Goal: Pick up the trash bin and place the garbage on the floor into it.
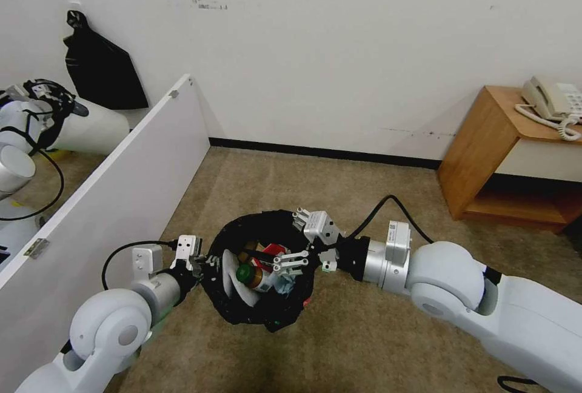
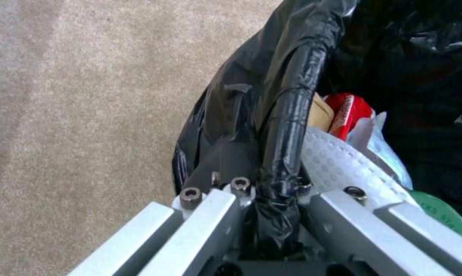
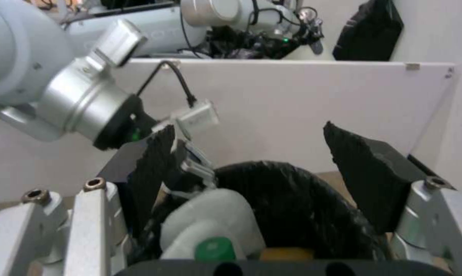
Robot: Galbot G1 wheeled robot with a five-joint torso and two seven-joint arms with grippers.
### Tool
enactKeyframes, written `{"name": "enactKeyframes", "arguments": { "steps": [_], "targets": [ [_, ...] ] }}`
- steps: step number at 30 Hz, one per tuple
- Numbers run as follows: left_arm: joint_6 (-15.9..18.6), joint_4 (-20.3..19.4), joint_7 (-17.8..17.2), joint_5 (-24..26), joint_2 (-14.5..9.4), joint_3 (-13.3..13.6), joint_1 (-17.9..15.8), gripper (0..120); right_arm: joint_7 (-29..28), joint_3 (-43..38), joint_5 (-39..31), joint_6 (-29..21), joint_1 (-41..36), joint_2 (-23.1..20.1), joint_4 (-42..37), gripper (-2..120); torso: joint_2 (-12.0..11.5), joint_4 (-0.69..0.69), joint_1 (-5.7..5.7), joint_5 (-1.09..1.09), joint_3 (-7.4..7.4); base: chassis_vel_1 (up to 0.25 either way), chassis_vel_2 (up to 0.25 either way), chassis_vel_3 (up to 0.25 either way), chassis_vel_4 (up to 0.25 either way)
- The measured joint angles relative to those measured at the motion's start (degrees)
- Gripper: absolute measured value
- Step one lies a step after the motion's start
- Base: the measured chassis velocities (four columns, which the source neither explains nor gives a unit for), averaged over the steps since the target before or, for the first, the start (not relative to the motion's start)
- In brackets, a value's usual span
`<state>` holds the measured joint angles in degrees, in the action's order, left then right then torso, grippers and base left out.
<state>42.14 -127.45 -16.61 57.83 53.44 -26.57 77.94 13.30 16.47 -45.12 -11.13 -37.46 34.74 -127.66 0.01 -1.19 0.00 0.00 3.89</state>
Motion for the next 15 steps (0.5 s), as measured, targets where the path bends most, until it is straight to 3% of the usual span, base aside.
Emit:
{"name": "enactKeyframes", "arguments": {
  "steps": [15],
  "targets": [
    [0.0, -0.27, 0.02, -0.12, -0.48, -0.03, 0.66, 0, -0.83, -1.37, -0.28, 0.47, -0.72, -0.46, 0.23, 73, 0.0, 0.0, 0.0, 0.0, 0.0, 0.0, 0.0, 0.0, 0.0]
  ]
}}
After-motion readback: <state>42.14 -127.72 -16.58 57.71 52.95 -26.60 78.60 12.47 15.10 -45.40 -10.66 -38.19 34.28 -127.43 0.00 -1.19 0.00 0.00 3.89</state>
